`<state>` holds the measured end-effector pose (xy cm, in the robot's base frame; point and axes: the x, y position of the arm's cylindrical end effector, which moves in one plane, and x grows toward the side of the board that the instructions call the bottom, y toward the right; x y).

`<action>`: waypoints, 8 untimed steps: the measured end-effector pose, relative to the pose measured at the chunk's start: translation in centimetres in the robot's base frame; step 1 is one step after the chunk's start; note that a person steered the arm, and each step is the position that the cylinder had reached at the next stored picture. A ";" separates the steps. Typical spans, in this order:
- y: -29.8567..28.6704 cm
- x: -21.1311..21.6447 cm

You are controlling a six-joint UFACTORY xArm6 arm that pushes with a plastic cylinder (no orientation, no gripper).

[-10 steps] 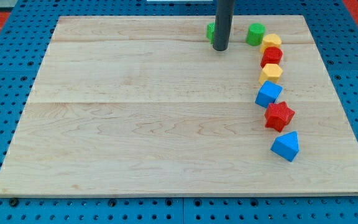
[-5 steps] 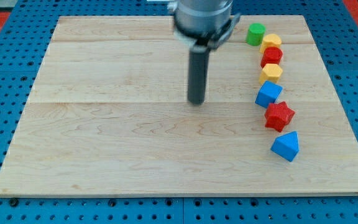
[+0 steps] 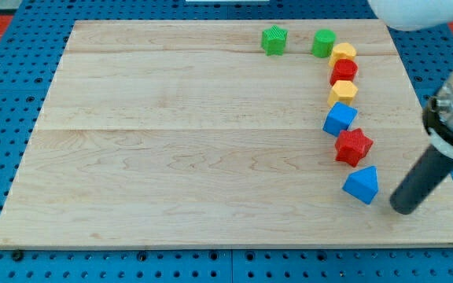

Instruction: Push the blue triangle towards the bottom center

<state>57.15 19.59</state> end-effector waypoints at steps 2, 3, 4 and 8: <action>-7.7 0.5; -4.2 0.3; -4.6 -1.4; -3.5 -5.8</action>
<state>51.37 16.07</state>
